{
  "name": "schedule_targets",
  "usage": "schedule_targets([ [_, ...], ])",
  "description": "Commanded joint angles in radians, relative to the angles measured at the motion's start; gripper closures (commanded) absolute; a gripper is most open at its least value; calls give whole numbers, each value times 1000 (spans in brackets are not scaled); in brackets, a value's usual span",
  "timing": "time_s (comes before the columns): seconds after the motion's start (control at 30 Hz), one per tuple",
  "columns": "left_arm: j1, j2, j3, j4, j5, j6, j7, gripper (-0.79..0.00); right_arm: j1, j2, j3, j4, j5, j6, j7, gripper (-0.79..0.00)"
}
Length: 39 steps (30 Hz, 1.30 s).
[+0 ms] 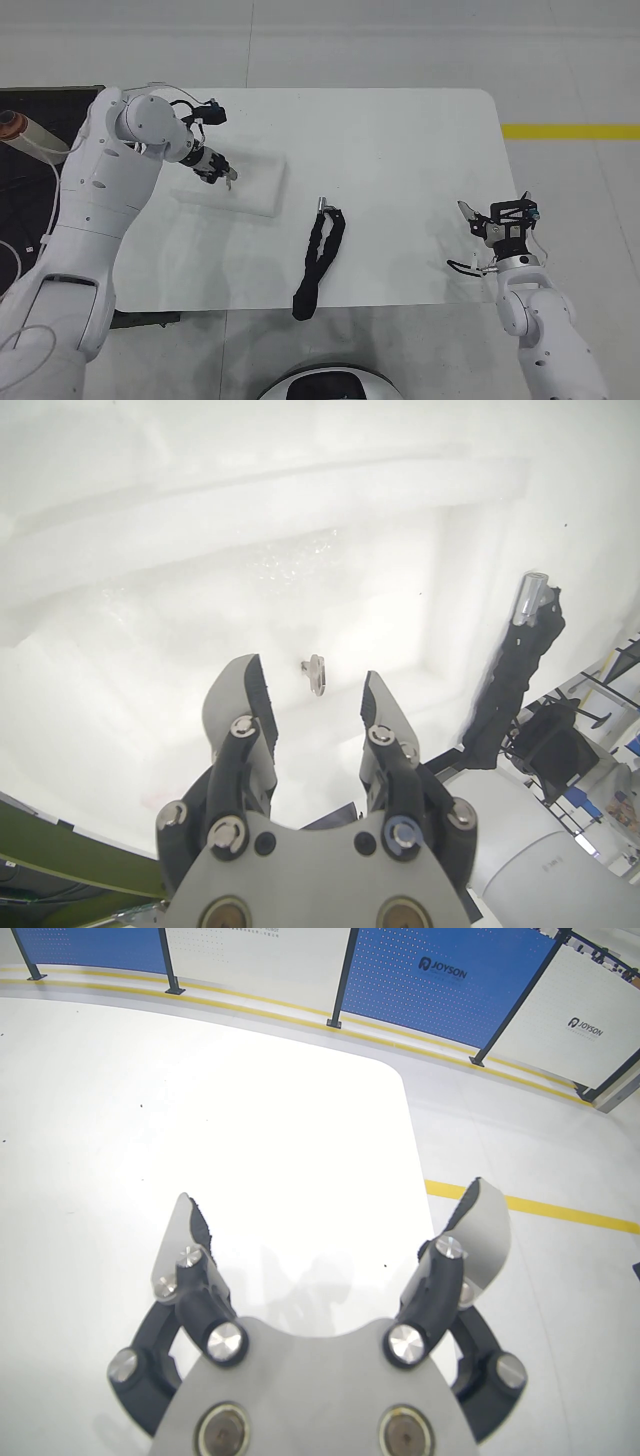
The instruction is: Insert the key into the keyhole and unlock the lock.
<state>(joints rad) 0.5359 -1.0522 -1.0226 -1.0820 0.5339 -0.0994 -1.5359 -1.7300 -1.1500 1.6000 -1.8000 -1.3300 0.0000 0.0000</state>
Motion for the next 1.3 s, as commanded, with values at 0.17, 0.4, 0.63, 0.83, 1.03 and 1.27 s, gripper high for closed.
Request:
schedule_targets([
  [0.17, -17, 9, 56, 14, -26, 15, 0, -259, 0, 0, 0, 0, 0, 0, 0, -785],
  [0.4, -24, 17, 69, 11, -31, 35, 0, -280, 0, 0, 0, 0, 0, 0, 0, -785],
  [0.63, -19, 15, 63, 22, -40, 28, 22, -243, 0, 0, 0, 0, 0, 0, 0, -785],
  [0.83, -19, 6, 71, 43, -22, 40, 54, -200, 0, 0, 0, 0, 0, 0, 0, -785],
  [1.03, -26, -1, 70, 58, -21, 35, 59, 0, 0, 0, 0, 0, 0, 0, 0, -785],
  [1.27, -27, 6, 43, -31, 12, 67, 21, 0, 0, 0, 0, 0, 0, 0, 0, -785],
])
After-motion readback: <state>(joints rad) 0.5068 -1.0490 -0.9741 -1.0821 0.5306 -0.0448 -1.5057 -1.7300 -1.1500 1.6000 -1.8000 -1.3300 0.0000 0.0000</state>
